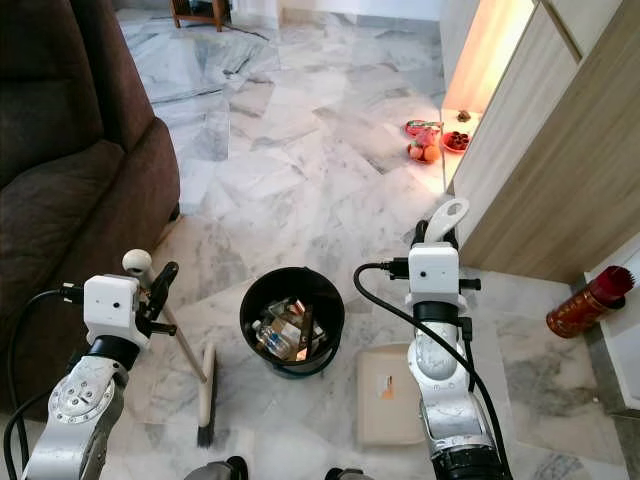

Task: Sweep floor

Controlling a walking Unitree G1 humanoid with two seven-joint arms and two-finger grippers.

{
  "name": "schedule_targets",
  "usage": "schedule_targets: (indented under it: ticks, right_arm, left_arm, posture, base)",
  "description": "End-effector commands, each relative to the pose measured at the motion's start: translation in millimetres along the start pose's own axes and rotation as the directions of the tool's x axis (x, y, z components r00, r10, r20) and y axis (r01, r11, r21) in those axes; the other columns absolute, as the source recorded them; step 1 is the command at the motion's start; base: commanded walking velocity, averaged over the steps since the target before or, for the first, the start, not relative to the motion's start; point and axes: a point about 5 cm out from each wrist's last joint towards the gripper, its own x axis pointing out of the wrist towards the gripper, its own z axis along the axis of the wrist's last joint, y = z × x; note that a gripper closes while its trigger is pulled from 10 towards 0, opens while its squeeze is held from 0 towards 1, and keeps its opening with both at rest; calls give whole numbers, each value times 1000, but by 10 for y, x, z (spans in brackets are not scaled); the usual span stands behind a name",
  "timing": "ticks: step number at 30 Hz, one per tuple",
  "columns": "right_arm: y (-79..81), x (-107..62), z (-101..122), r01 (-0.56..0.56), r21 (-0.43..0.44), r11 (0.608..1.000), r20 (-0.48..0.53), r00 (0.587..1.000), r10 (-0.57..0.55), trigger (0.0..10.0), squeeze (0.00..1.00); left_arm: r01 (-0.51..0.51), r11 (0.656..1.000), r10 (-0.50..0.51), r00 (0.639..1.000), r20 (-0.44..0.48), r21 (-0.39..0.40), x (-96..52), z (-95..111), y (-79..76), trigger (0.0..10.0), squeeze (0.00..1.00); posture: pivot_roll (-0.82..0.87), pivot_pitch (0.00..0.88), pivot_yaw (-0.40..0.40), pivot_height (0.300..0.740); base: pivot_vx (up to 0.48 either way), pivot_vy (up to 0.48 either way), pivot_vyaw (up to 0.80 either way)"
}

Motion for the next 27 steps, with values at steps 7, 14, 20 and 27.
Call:
schedule_targets:
  ticks: [7, 14, 20, 27]
  right_arm:
    - [23, 4, -26, -11, 11, 1000, 18, 1000, 11, 10000, 0]
    - [51, -3, -48, -36, 15, 999, 21, 999, 35, 10000, 0]
    - [69, -18, -74, -47, 22, 999, 16, 999, 46, 10000, 0]
    - [70, -23, -86, -49, 22, 999, 14, 999, 49, 10000, 0]
  left_arm:
    - [12, 1000, -11, 999, 51, -6, 7, 110, -16, 10000, 0]
    - [14, 1000, -14, 998, 56, -13, 12, 117, -28, 10000, 0]
    - [18, 1000, -17, 998, 57, -16, 18, 119, -33, 10000, 0]
    - [21, 1000, -20, 998, 61, -19, 22, 125, -37, 10000, 0]
  posture:
    - [135, 191, -23, 740]
    - [126, 196, -24, 740]
    - [124, 196, -20, 740]
    - [124, 195, -19, 740]
  base:
    - [0, 0, 0]
    - [0, 0, 0]
    - [0, 0, 0]
    - [0, 0, 0]
